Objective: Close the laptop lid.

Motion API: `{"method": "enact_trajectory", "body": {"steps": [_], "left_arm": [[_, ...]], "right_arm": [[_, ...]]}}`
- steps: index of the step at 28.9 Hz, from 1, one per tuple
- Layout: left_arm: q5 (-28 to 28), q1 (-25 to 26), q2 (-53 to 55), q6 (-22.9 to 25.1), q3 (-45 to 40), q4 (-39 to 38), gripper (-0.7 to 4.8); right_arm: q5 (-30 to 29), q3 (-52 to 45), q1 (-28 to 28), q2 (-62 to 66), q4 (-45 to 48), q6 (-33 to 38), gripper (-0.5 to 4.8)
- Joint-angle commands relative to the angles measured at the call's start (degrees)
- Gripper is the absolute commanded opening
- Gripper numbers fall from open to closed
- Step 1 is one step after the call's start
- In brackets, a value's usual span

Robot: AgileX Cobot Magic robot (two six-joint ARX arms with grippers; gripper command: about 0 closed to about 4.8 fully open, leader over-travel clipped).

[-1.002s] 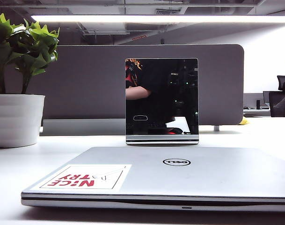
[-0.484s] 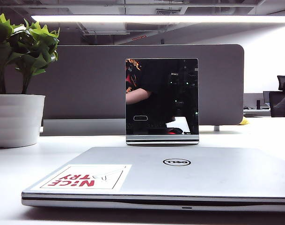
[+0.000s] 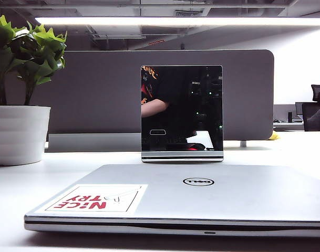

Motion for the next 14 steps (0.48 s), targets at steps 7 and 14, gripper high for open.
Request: {"method": "enact_trajectory", "body": {"steps": [7, 14], "left_arm": [[0.6, 0.6, 0.2, -1.0, -1.2, 0.0, -0.05], [1.0, -0.1, 0.2, -1.0, -1.7, -0.1, -0.05]], "right_arm": [[-0.1, 0.0, 0.0, -0.2, 0.6, -0.2, -0.04], [-0.1, 0.0, 0.0, -0.2, 0.6, -0.2, -0.04]]}}
